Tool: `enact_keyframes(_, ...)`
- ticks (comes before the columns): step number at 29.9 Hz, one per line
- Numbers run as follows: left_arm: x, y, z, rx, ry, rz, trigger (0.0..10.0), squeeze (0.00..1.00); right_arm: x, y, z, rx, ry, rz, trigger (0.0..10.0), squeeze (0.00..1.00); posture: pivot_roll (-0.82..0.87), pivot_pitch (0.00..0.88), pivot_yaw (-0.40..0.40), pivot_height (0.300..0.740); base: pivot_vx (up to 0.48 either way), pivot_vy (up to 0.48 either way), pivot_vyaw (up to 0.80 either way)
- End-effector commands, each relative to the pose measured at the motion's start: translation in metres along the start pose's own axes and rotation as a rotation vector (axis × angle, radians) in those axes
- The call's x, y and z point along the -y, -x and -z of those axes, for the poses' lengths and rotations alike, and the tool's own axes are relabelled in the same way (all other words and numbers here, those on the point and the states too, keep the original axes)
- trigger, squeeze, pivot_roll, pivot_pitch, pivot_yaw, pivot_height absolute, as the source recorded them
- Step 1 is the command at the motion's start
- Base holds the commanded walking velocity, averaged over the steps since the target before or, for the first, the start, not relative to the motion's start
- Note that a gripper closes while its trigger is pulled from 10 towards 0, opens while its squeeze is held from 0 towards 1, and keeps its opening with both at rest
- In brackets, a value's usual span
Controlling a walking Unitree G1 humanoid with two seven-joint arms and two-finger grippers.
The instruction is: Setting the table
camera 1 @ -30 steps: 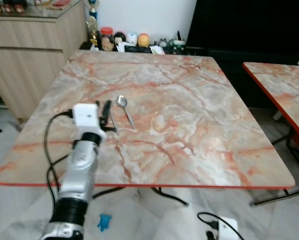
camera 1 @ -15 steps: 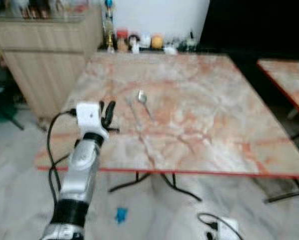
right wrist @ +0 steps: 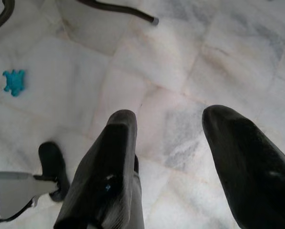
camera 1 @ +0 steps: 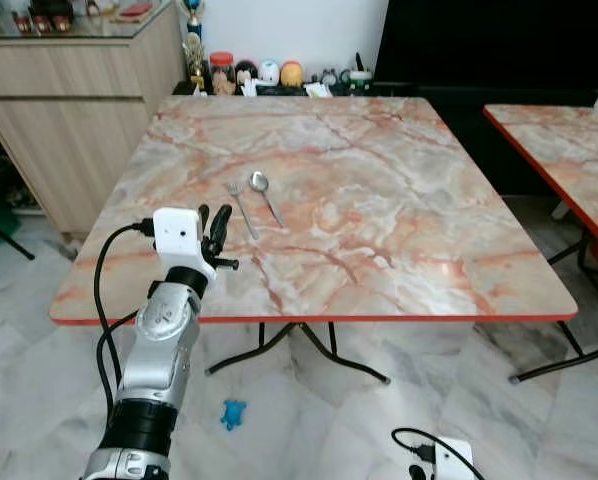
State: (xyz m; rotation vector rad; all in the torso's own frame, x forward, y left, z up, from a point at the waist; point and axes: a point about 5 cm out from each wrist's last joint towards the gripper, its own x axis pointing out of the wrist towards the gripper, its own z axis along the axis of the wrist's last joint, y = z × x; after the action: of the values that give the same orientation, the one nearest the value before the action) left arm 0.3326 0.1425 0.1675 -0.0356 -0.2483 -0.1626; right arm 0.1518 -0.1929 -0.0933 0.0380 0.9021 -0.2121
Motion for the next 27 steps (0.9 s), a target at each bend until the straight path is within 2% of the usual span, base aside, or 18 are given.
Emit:
enact_keyframes(1, -0.0015, -0.0014, -0.0056, 0.017, -0.013, 0.001, 10.0, 0.0, -0.0021, -0.001, -0.0038, 0.011, 0.004, -0.006, 10.0, 0.0, 0.07, 0.0, -0.05, 0.74, 0.292, 0.0, 0.48)
enact_keyframes(24, -0.0019, -0.002, -0.0007, -0.018, -0.036, -0.012, 10.0, 0.0, -0.0023, -0.001, -0.0032, 0.006, 0.005, -0.009, 10.0, 0.0, 0.07, 0.0, -0.049, 0.74, 0.294, 0.0, 0.02)
enact_keyframes(27, -0.0045, -0.0023, 0.0006, -0.016, -0.022, -0.036, 10.0, 0.0, -0.0024, -0.0011, -0.0032, 0.003, 0.014, -0.013, 10.0, 0.0, 0.07, 0.0, -0.048, 0.74, 0.162, 0.0, 0.55)
